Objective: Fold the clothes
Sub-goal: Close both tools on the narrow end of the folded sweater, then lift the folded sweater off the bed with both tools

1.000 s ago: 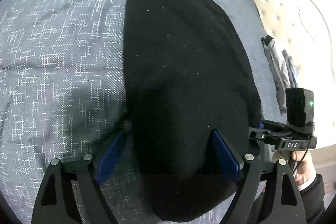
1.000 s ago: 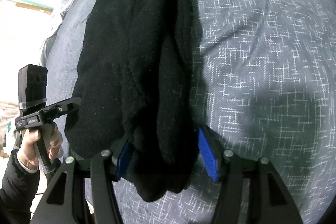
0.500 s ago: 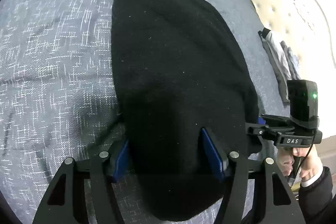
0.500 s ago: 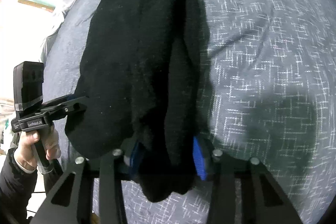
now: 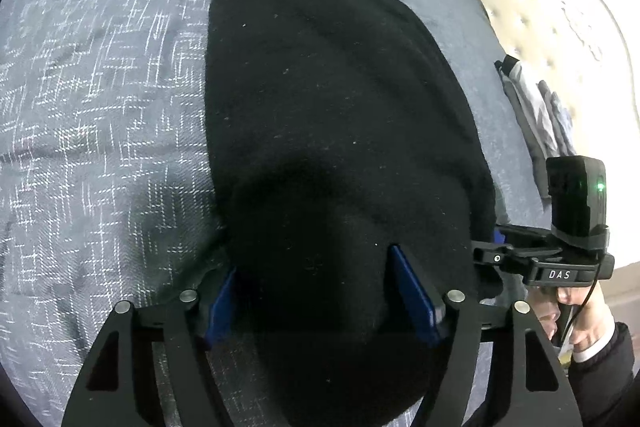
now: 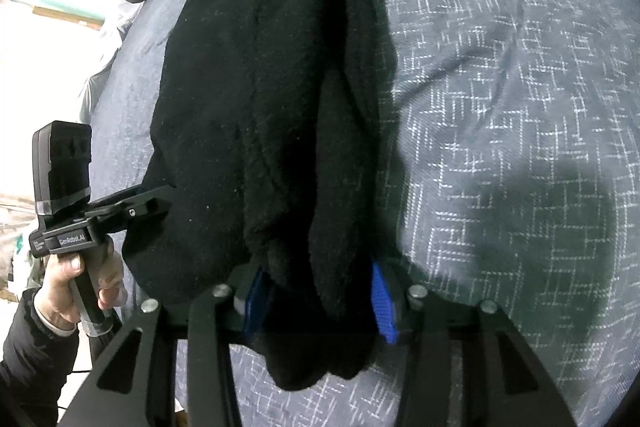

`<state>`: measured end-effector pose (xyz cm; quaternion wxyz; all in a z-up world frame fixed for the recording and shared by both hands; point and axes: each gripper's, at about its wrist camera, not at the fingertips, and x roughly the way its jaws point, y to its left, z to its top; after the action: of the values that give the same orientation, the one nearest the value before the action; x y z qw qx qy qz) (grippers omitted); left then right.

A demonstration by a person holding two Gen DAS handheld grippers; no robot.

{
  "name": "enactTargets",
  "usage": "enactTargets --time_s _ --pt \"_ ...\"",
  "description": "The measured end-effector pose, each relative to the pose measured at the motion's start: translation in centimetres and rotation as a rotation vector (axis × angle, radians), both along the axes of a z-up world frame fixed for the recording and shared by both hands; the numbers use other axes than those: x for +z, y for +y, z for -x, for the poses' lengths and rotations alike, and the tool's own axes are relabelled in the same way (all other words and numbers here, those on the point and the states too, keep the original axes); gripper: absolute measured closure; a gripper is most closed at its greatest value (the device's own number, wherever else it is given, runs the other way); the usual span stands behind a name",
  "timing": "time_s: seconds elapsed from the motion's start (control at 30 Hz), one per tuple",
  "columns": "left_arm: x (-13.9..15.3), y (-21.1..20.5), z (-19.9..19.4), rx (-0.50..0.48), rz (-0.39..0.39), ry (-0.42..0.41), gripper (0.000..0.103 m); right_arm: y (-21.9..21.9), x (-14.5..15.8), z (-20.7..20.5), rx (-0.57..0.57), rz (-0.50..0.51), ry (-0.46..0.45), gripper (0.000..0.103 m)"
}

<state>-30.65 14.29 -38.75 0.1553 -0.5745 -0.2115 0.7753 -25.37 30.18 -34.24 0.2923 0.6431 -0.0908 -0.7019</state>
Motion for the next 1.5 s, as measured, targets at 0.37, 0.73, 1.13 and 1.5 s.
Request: enactTargets --time_s 0.37,0.73,1.13,1.5 --pt "2.5 0.3 -0.9 -0.026 0.064 0.050 0.048 -1.2 1.7 -0.4 0.024 0.009 0.100 0.080" --pt "7.7 -3.9 -7.9 -0.044 0.089 0.110 0.057 -2.1 5.3 -0.3 0.059 0.018 0.223 0.083" --pt "11.7 -4.3 -8.7 -0.049 0.081 0.168 0.061 0.7 9.6 -0.7 0.070 0.026 0.303 0.084" --pt "17.5 -3.4 -9.0 -0.061 0.073 0.246 0.062 1.7 14.5 -1.2 0.071 0.026 0.375 0.084"
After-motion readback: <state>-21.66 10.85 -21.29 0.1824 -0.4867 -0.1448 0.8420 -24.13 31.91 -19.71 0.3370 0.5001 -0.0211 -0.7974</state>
